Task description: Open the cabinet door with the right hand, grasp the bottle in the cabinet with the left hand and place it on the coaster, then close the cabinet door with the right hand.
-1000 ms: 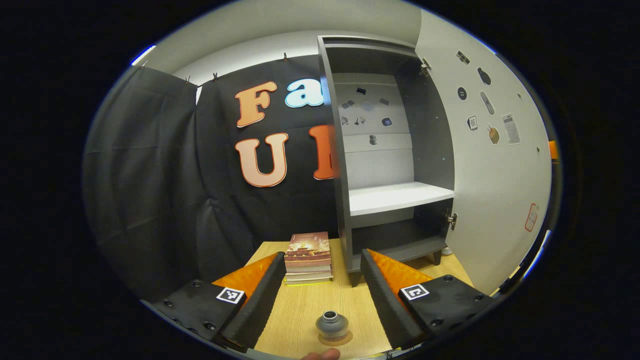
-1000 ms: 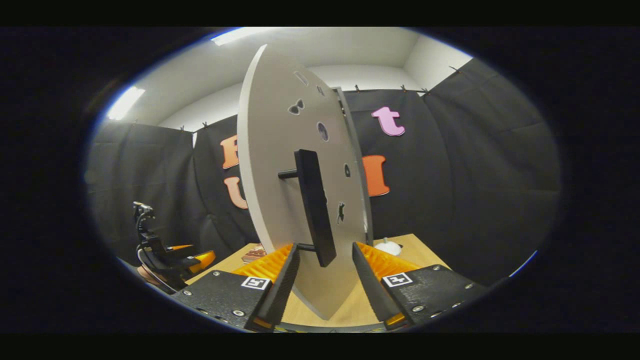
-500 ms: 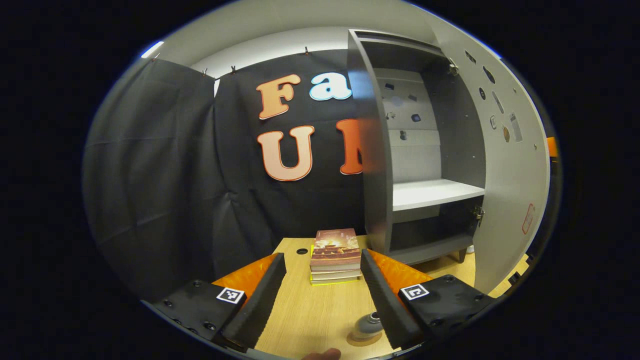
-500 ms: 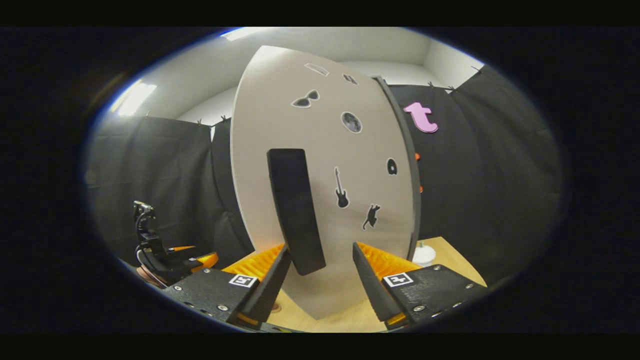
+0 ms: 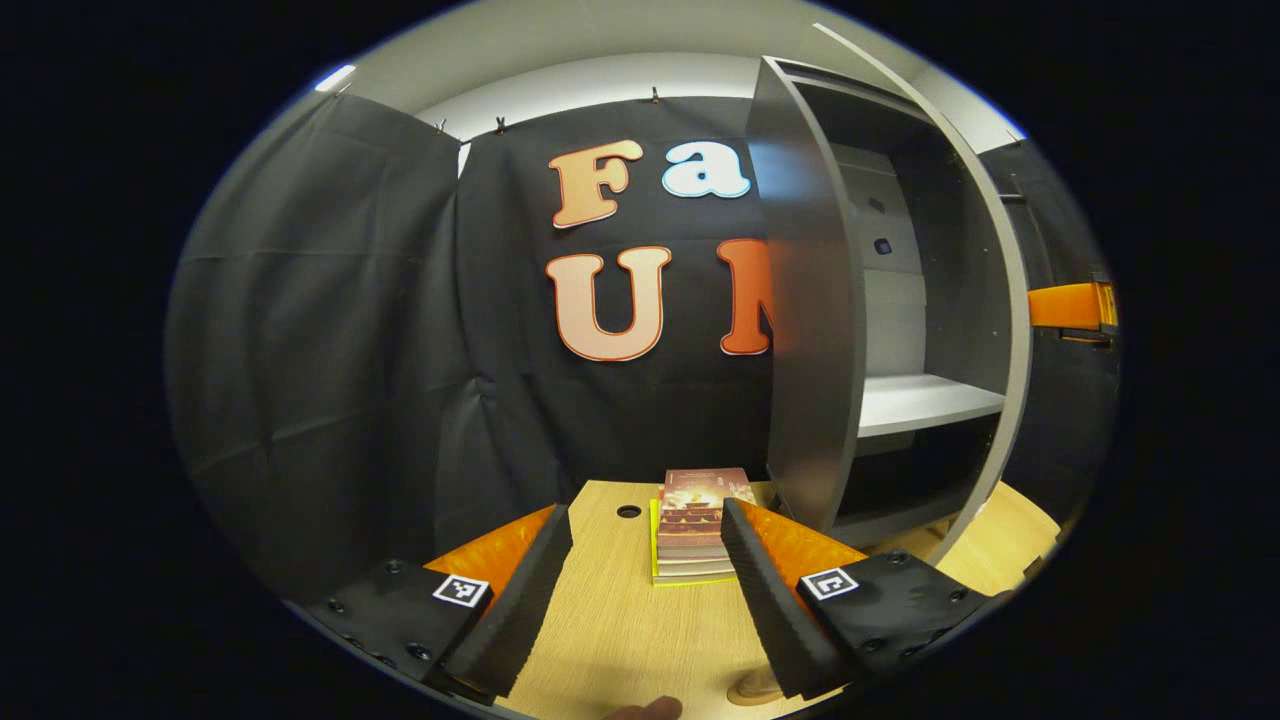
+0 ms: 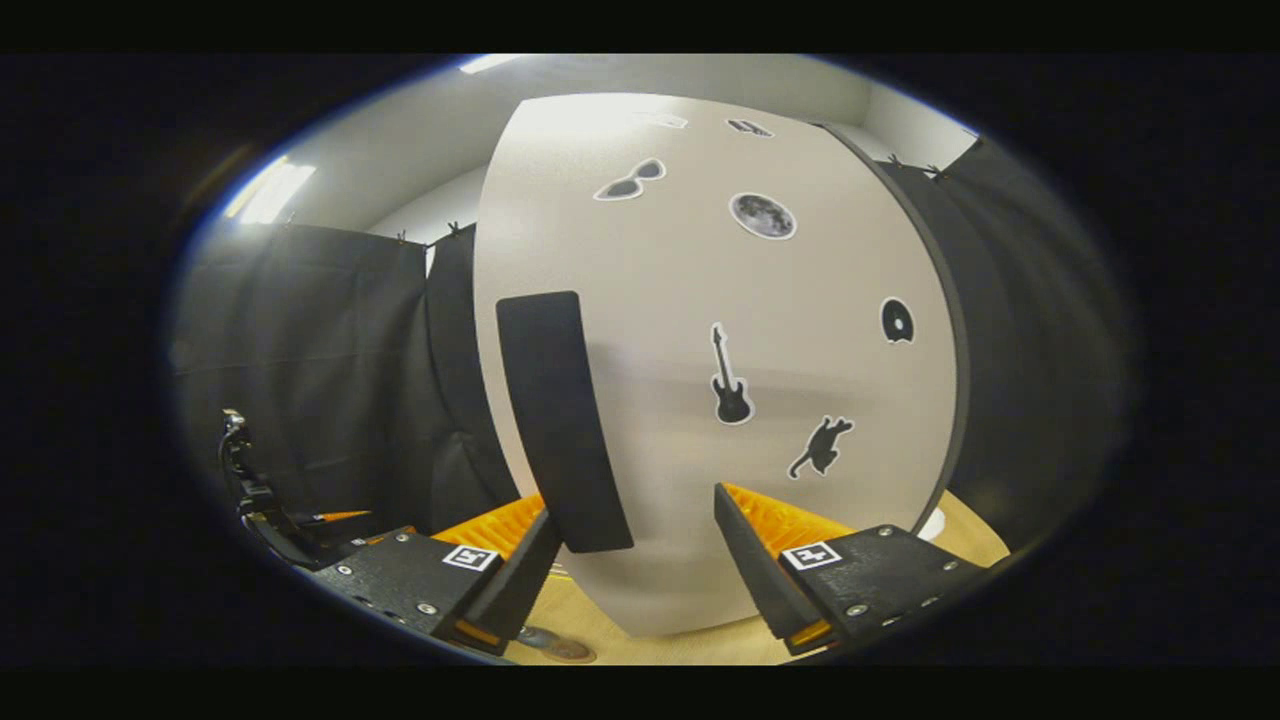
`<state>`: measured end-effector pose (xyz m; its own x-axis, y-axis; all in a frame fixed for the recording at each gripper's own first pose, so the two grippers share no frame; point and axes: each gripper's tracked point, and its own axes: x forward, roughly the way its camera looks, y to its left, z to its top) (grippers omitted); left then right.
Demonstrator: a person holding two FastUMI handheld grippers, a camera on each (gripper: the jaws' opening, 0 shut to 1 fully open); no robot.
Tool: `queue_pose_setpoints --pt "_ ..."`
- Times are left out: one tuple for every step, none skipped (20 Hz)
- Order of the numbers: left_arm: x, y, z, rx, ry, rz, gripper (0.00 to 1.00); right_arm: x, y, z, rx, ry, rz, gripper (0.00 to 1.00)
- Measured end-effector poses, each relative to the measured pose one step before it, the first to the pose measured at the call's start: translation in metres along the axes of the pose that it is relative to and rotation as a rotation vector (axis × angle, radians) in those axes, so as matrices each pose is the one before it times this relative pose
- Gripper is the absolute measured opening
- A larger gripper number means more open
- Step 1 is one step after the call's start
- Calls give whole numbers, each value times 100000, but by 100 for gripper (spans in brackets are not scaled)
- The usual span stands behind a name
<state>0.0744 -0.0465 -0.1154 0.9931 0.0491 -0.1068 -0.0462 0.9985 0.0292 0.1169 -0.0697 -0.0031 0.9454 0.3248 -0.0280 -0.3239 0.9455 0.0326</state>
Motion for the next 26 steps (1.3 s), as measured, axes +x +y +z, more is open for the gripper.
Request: queue_pose_setpoints --pt "593 295 -99 -117 -23 -546 98 611 67 -179 -446 -482 -739 89" --pt "620 313 -289 109 217 -135 98 448 0 -116 -619 -619 -635 92" --pt "638 273 -147 297 157 -339 98 582 -91 -127 -1484 -810 -1048 92" --pt "515 199 12 -23 57 -433 98 268 162 67 -1512 -409 -794 92" --pt "492 170 -34 -323 95 -656 98 276 57 194 -899 -291 -999 93" --pt "679 193 -87 -251 243 -391 98 172 3 9 -578 -74 -1182 93" --pt "286 293 -97 -402 -103 -415 98 96 -22 -67 -842 -362 -1748 93" --pt "685 60 132 -463 -232 -678 98 -26 -102 190 -367 -718 -2178 93" --pt "453 -34 120 -396 -222 -656 97 124 -22 -6 -729 -424 -1897 93" --pt "376 -45 151 -261 -170 -923 98 182 -23 17 -523 -365 -1810 93" --pt "309 -74 -45 -202 -14 -874 98 116 -8 -18 -212 -392 -1806 93" --pt "88 -164 -13 -257 -59 -934 98 27 -27 -25 -417 -298 -1879 94" --pt "457 -213 -8 -288 66 -1007 98 -22 16 -84 -388 -399 -1935 93" --pt "429 -115 -27 -256 79 -759 98 -108 -56 -34 -622 -432 -1667 94" --pt "520 -50 -110 -94 324 -597 98 -178 44 -24 -313 -268 -1395 94" --pt "263 0 -128 -155 277 -523 98 -233 -1 -44 -280 -203 -806 94" --pt "46 83 -12 -384 -21 -324 98 -36 14 -103 -406 -309 -690 94" --pt "44 105 -33 -470 390 -47 98 -118 -14 -63 -380 1 -351 94" --pt "15 -9 -143 -464 310 -115 98 161 83 -67 -377 268 -208 94" --pt "-128 103 -3 -319 113 115 98 -116 -11 33 -394 -434 62 94" --pt "-186 29 195 -165 -377 117 97 188 19 -117 -109 646 -39 94" --pt "-238 191 211 -35 -218 677 96 42 35 106 229 -896 -116 94" --pt "-342 -42 190 -279 -316 178 96 48 -32 -133 -132 562 345 94" --pt "-330 -189 103 -100 -82 111 94 -72 114 -15 464 381 636 94" --pt "-416 -77 208 65 -233 464 95 -38 84 -55 833 1151 911 95" --pt "-534 -122 294 308 201 186 95 -310 68 -4 1067 1111 533 95"
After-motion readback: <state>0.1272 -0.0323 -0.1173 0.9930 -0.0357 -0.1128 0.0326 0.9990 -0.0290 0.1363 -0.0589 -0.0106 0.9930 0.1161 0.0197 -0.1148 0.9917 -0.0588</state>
